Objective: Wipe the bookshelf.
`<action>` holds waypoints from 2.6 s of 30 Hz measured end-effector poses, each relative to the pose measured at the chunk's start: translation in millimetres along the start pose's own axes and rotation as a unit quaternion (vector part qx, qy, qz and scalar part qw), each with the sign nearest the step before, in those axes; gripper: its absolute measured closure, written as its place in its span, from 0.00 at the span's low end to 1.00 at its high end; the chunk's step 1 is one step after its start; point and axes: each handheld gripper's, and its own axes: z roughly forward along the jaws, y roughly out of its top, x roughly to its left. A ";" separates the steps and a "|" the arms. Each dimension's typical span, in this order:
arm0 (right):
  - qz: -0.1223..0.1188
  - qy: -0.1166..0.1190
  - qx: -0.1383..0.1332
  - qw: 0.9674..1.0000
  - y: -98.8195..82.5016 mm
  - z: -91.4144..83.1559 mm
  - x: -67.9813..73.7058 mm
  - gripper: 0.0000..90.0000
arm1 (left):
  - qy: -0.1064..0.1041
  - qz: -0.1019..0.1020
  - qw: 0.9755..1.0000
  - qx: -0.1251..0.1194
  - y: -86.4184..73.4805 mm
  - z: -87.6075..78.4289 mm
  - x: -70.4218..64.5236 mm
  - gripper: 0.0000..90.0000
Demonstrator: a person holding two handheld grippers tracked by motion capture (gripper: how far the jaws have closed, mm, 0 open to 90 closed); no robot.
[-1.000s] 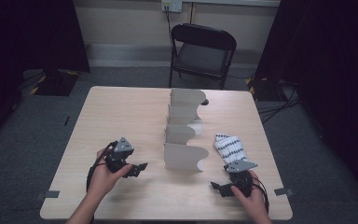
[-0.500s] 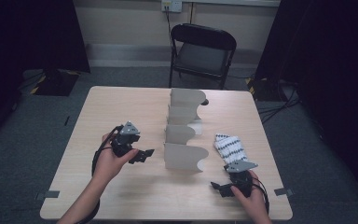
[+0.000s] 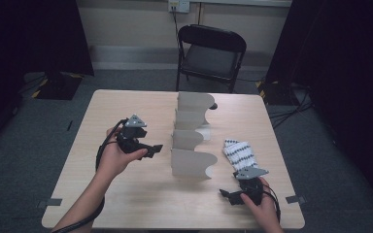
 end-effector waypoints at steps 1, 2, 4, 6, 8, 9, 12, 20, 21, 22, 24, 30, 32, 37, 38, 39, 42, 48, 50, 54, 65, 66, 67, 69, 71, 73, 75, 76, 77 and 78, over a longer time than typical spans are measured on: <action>0.000 0.000 0.000 1.000 0.0 0.0 0.0 0.14 | -0.003 -0.004 1.000 -0.003 2.4 0.4 -0.1 0.20; 0.000 0.000 0.000 1.000 0.0 0.0 0.0 0.14 | -0.003 -0.006 1.000 -0.003 5.1 0.3 0.0 0.20; 0.000 0.000 0.000 1.000 0.0 0.0 0.0 0.14 | -0.007 -0.013 1.000 -0.008 10.3 0.7 -0.7 0.21; 0.000 0.000 0.000 1.000 0.0 0.0 0.1 0.14 | -0.005 -0.010 1.000 -0.007 15.9 0.6 -1.9 0.21; 0.000 0.000 0.000 1.000 0.0 -0.1 0.1 0.14 | -0.004 -0.002 1.000 -0.008 22.5 0.2 -2.6 0.21; 0.000 0.000 0.000 1.000 0.0 -0.1 0.1 0.14 | -0.003 -0.005 1.000 -0.008 26.0 0.5 -3.5 0.21; 0.000 0.000 0.000 1.000 0.0 -0.1 0.1 0.14 | -0.001 -0.006 1.000 -0.012 32.8 1.5 -4.8 0.21; 0.000 -0.001 0.000 1.000 -0.1 -0.1 0.1 0.14 | 0.005 0.000 1.000 -0.010 51.5 4.7 -3.5 0.22; 0.000 -0.001 0.000 1.000 -0.1 0.0 0.2 0.14 | 0.003 -0.006 1.000 -0.013 53.1 5.8 -4.0 0.22; 0.000 -0.001 0.000 1.000 -0.1 0.0 0.1 0.14 | 0.004 -0.002 1.000 -0.012 54.6 6.7 -3.5 0.22; 0.000 0.000 0.000 1.000 -0.1 -0.1 0.2 0.14 | 0.004 -0.004 1.000 -0.010 57.1 9.5 -3.3 0.22; 0.001 -0.001 0.000 1.000 -0.1 -0.1 0.3 0.14 | 0.008 -0.005 1.000 -0.007 65.0 18.4 -4.4 0.23; 0.001 -0.001 0.000 1.000 -0.1 -0.1 0.3 0.14 | 0.008 -0.008 1.000 -0.007 67.4 20.8 -3.9 0.23; 0.001 -0.001 0.000 1.000 -0.1 -0.1 0.3 0.14 | 0.015 -0.005 1.000 -0.010 73.7 27.4 -3.6 0.24; 0.001 -0.001 0.000 1.000 -0.1 -0.2 0.4 0.14 | 0.013 -0.007 1.000 -0.009 74.3 28.5 -3.6 0.24; 0.001 -0.001 0.000 1.000 -0.1 -0.2 0.4 0.14 | 0.017 -0.008 1.000 -0.008 75.1 29.8 -3.7 0.24; 0.001 -0.001 0.000 1.000 -0.1 -0.2 0.5 0.14 | 0.022 -0.008 1.000 -0.012 78.0 34.5 -4.0 0.25; 0.001 -0.002 0.001 1.000 -0.1 -0.3 0.6 0.14 | 0.023 -0.013 1.000 -0.007 80.8 43.1 -3.2 0.26; 0.001 -0.002 0.001 1.000 -0.1 -0.3 0.6 0.14 | 0.025 -0.016 1.000 -0.005 81.6 46.9 -2.7 0.27; 0.000 -0.002 0.001 1.000 -0.2 -0.3 0.5 0.14 | 0.025 -0.021 0.999 -0.001 81.8 53.7 -2.1 0.29; 0.001 -0.002 0.001 1.000 -0.1 -0.3 0.6 0.14 | 0.037 -0.040 0.998 0.016 77.1 66.5 1.2 0.40; 0.001 -0.002 0.001 1.000 -0.1 -0.3 0.6 0.14 | 0.038 -0.040 0.998 0.020 76.3 67.5 2.2 0.42; 0.000 -0.002 0.001 1.000 -0.1 -0.3 0.5 0.14 | 0.039 -0.043 0.998 0.020 75.3 69.1 2.6 0.43; 0.001 -0.002 0.001 1.000 -0.1 -0.3 0.6 0.14 | 0.044 -0.042 0.998 0.023 73.9 71.4 3.1 0.47; 0.001 -0.001 0.000 1.000 -0.2 -0.2 0.5 0.14 | 0.043 -0.045 0.998 0.028 72.5 73.5 3.8 0.52; 0.001 -0.001 0.000 1.000 -0.2 -0.2 0.5 0.14 | 0.045 -0.056 0.997 0.028 71.0 76.4 3.6 0.55; 0.001 -0.001 0.000 1.000 -0.2 -0.2 0.5 0.14 | 0.048 -0.054 0.997 0.034 70.1 78.0 4.3 0.59; 0.001 -0.001 0.000 1.000 -0.2 -0.2 0.5 0.14 | 0.048 -0.054 0.997 0.036 69.9 78.9 4.2 0.59; 0.001 -0.001 0.000 1.000 -0.2 -0.2 0.5 0.14 | 0.047 -0.059 0.997 0.034 69.7 80.2 3.6 0.62; 0.001 -0.001 0.000 1.000 -0.2 -0.2 0.5 0.14 | 0.048 -0.061 0.996 0.035 69.7 80.8 3.3 0.63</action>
